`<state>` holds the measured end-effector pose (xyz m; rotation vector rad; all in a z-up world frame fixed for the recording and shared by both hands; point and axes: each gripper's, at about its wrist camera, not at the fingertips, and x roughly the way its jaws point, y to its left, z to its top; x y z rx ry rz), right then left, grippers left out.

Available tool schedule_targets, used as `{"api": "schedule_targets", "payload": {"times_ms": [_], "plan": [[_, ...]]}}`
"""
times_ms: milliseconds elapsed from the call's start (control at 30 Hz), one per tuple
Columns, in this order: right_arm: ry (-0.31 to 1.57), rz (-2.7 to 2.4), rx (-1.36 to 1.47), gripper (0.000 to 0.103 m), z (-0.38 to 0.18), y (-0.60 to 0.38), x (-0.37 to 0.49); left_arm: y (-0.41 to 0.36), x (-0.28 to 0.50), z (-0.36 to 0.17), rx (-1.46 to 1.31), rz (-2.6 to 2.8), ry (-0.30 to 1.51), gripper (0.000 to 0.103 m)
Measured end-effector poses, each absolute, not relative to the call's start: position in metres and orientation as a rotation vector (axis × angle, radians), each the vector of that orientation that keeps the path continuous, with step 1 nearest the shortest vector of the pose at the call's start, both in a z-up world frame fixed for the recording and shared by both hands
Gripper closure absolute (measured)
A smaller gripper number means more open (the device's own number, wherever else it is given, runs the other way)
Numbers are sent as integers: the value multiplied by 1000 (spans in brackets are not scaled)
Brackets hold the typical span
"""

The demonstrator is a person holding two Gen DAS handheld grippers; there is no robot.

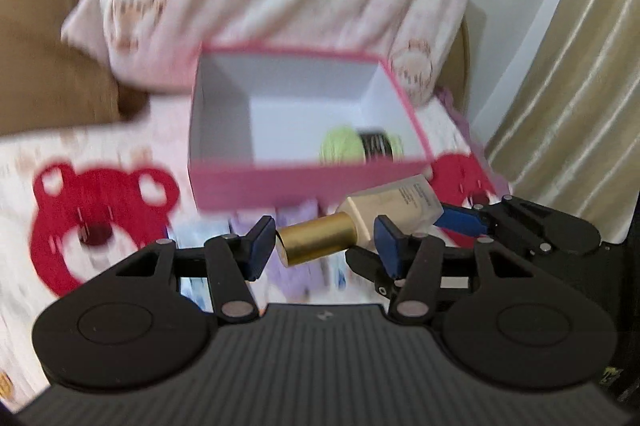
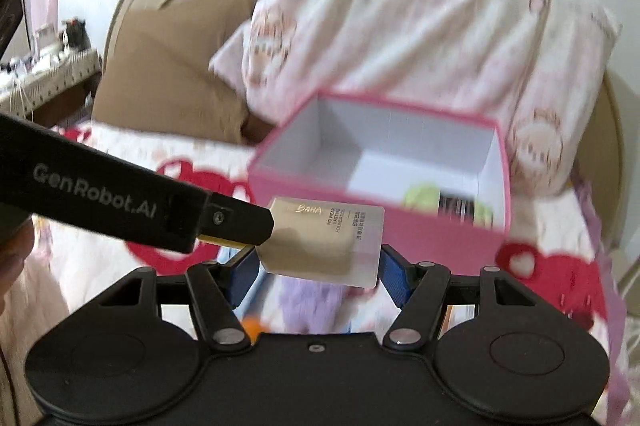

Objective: Organize objects
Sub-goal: 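Lift the foundation bottle with the left tool and carry it into the box, then open the left tool to release the bottle in the box and withdraw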

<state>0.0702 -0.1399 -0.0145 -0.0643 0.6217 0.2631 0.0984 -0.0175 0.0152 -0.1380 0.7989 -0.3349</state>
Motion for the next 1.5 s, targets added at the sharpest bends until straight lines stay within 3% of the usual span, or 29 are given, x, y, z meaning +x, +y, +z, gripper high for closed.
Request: {"api": "schedule_targets", "payload": {"times_ms": [233,600,1500], "plan": [[639,267,-34,33,-5,-146,143,-7,174,27,-189,-294,838,49],[880,243,106,34,-70,-168,257,-16,281,-46,-197,-254,978,50],[1093,205,135,36,-120,-160,294,-30,303,-90,-119,-246,1020,53]]}}
